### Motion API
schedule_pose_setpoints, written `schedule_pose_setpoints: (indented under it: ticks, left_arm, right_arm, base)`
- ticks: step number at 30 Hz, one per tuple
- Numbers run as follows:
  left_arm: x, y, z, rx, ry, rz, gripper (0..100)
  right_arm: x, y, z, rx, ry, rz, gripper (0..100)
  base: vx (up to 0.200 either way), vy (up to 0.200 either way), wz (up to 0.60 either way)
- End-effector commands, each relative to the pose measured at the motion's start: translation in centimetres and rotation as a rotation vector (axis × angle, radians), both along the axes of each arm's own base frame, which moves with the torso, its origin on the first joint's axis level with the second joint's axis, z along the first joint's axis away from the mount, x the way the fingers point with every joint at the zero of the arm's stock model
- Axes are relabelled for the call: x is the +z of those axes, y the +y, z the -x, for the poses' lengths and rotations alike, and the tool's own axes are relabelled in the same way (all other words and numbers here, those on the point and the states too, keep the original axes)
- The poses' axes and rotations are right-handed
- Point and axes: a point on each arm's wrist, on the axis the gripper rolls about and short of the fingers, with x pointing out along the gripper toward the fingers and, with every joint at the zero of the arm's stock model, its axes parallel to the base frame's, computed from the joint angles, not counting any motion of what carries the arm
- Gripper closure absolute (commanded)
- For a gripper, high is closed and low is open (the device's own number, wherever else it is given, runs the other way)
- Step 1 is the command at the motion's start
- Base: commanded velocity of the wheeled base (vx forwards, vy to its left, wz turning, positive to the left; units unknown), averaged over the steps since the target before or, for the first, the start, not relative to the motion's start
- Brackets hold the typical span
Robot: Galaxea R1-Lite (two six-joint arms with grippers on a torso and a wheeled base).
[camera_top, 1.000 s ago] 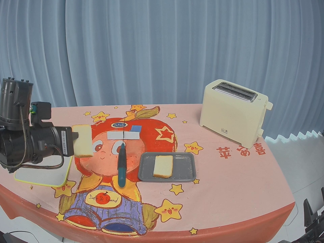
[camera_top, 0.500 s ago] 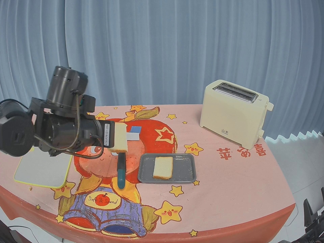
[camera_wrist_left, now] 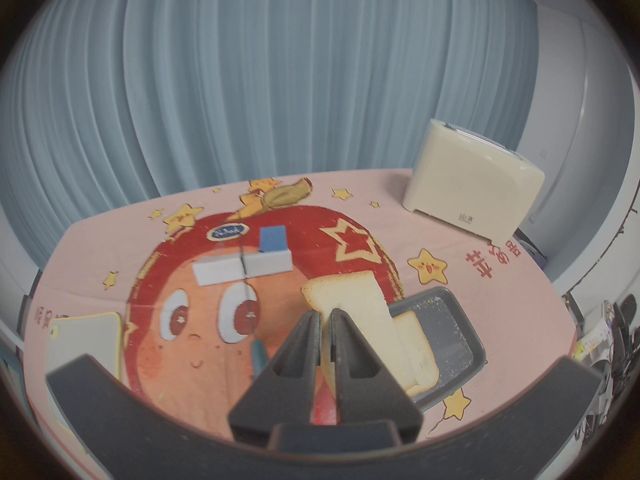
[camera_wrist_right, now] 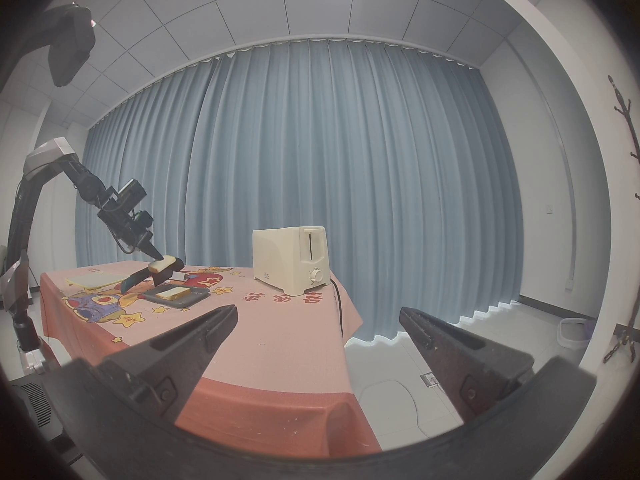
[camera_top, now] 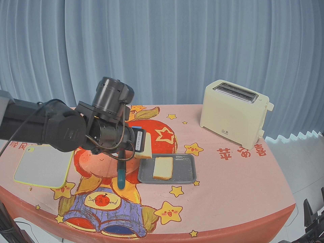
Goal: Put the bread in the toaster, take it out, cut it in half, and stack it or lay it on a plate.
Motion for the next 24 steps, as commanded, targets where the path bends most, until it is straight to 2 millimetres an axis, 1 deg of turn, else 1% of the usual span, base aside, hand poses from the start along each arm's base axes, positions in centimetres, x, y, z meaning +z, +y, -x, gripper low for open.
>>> schedule_pose_setpoints:
  ticks: [1,4,5,7,11,24]
  left_arm:
    - [-2.3,-1.4,-0.6,-0.041,0.06,-0.018,100]
    - [-2.6,-1.6,-0.7,-0.052,0.074,-0.013,100]
    - [-2.8,-1.9,-0.7,-0.062,0.079,-0.014,100]
    - [-2.9,-2.4,-0.6,-0.073,0.081,-0.014,100]
    - [-3.1,-2.7,-0.4,-0.084,0.086,-0.018,100]
    - [-3.7,-3.0,-0.4,-0.088,0.1,-0.027,100]
  right_arm:
    - [-0.4,0.0,0.0,0.002,-0.001,0.0,0]
    - [-0.4,0.0,0.0,0.002,-0.001,0.0,0]
    - [-0.4,0.0,0.0,0.0,-0.001,0.0,0]
    - [-0.4,0.0,0.0,0.002,-0.001,0.0,0]
    - [-0.4,0.0,0.0,0.002,-0.001,0.0,0]
    - [-0.4,0.0,0.0,0.002,-0.001,0.0,0]
  base:
    - [0.0,0.0,0.0]
    - [0.0,0.0,0.0]
    - [0.0,0.0,0.0]
    - [0.0,0.0,0.0]
    - [0.0,0.0,0.0]
    - [0.0,0.0,0.0]
